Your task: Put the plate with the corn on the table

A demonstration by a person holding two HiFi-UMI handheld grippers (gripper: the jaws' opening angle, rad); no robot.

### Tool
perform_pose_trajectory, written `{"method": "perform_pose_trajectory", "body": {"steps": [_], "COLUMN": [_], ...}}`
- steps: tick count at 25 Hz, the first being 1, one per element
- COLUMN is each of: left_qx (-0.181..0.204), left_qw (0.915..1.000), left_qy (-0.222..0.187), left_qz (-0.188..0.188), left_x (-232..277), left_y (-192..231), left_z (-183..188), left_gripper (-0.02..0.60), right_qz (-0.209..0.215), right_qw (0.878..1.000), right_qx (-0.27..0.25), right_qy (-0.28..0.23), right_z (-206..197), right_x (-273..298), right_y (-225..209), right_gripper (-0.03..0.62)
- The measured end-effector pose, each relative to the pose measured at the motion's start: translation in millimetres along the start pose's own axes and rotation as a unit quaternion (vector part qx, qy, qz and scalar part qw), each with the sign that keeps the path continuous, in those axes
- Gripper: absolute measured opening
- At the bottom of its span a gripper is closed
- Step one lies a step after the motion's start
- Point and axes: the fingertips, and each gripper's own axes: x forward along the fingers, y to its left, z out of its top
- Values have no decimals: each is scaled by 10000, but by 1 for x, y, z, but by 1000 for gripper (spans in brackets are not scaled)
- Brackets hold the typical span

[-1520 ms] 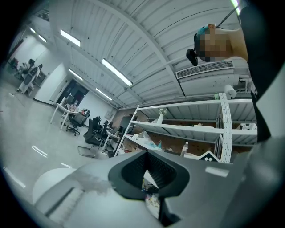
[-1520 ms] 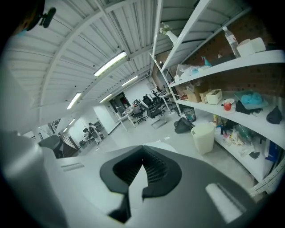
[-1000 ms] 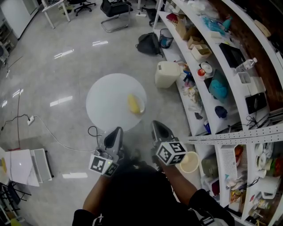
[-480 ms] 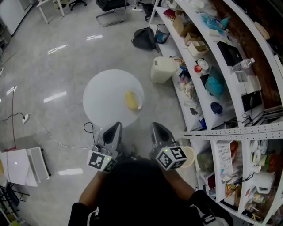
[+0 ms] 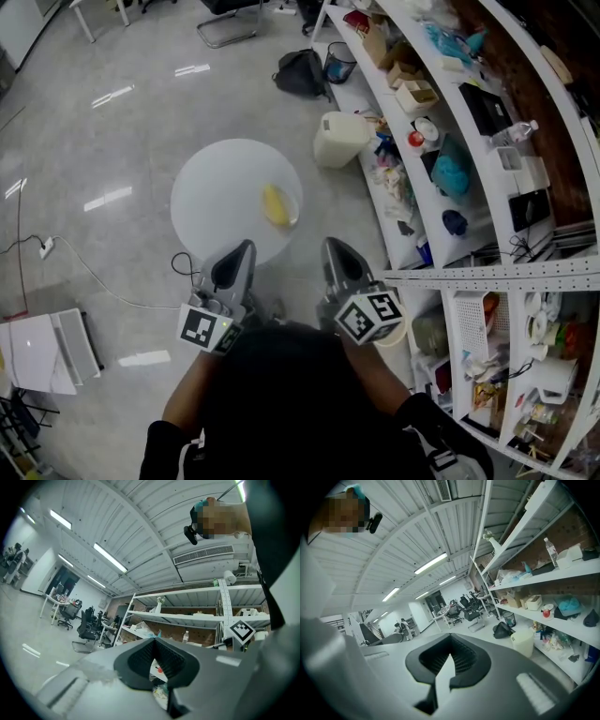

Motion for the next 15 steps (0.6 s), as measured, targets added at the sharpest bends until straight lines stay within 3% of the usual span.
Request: {"method": "perform_pose_trajectory", "body": {"steps": [15], "left_qx": [-86], "left_qw": [9999], "left_qy": [50], "left_qz": [43], "left_x": [-1], "left_y": [9], "left_z": [1], "left_gripper": [3], "right_qz": [147], "right_qw": [9997], "right_qx": [-89], "right_qy": [146], "right_z": [1], "right_x": [19], "right_y": [4], "right_gripper": [8]}}
